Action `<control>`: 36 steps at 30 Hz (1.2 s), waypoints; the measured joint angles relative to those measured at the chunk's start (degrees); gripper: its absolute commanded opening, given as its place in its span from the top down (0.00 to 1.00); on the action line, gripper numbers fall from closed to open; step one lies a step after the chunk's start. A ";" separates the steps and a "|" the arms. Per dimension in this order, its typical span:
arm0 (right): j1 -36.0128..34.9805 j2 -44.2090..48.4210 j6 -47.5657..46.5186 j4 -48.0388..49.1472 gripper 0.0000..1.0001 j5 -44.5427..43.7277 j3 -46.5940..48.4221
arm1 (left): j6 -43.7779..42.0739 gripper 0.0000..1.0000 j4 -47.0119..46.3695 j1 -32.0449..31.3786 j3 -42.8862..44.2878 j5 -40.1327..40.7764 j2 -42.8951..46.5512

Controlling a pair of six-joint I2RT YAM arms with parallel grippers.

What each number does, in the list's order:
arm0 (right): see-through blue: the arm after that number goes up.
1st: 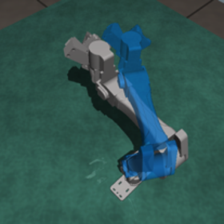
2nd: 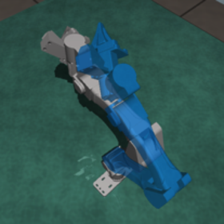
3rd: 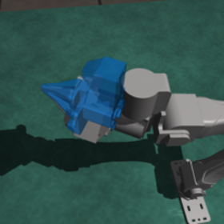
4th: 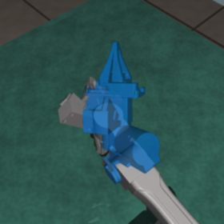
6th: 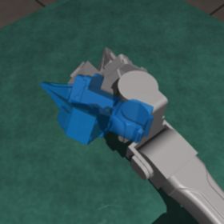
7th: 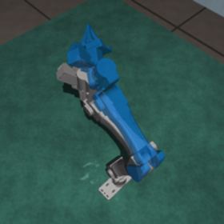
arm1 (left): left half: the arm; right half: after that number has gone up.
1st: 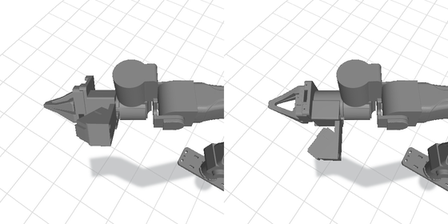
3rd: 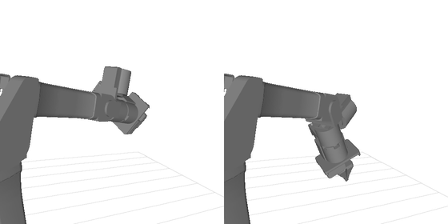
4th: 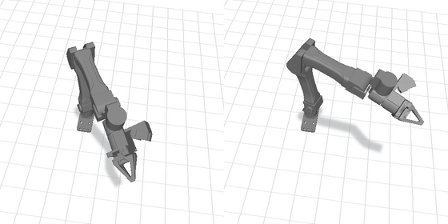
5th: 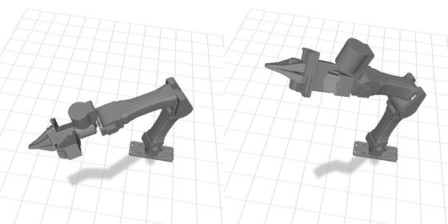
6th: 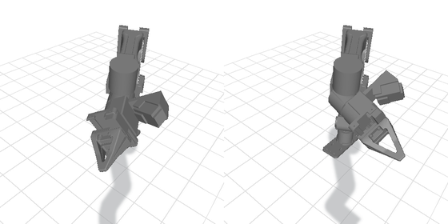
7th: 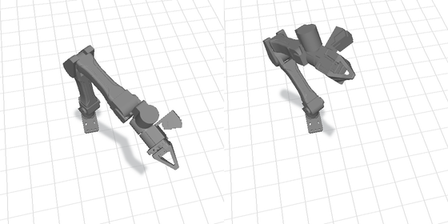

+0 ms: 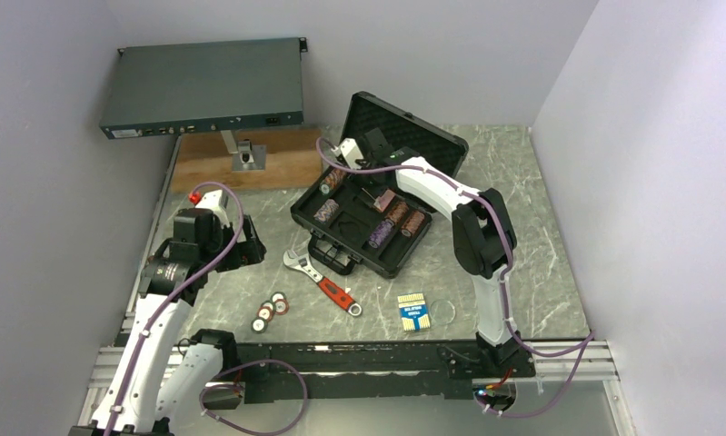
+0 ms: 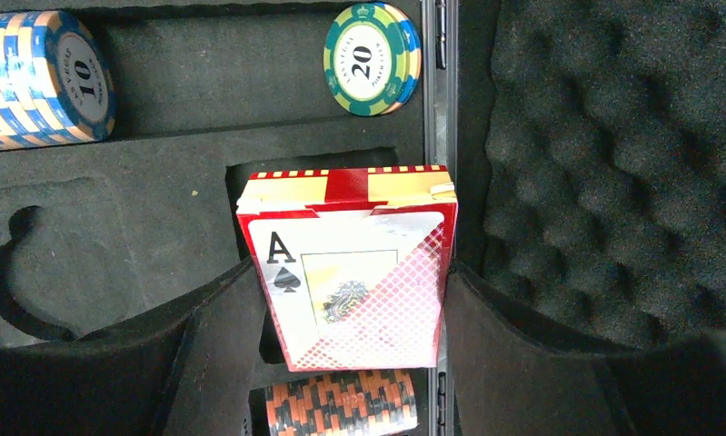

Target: Pack up texas hold em set

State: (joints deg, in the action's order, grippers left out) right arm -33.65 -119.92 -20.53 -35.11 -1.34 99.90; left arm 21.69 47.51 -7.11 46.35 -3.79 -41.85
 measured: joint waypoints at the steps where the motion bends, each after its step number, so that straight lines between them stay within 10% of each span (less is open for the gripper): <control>1: 0.04 0.02 0.04 0.00 1.00 0.17 0.00 | 0.00 0.01 0.00 0.00 0.00 0.00 -0.04; 24: 0.61 -0.09 3.17 -0.28 1.00 4.96 -0.83 | 0.00 0.01 0.13 0.00 0.00 0.00 -0.04; 28: 0.63 -0.09 3.10 1.31 0.71 5.11 -2.36 | 0.00 0.01 0.15 0.00 0.00 0.00 -0.04; 31: 0.61 0.17 3.13 2.16 0.02 5.07 -3.10 | 0.00 0.01 0.15 0.00 0.00 0.00 -0.04; 36: 1.22 0.90 4.33 2.56 0.00 3.74 -3.65 | 0.00 0.01 0.15 0.00 0.00 0.00 -0.15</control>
State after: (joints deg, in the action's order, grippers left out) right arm -32.42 -119.02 -16.21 -32.56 2.39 96.25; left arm 21.69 47.66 -7.11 46.35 -3.79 -42.00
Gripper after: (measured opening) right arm 0.993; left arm 0.989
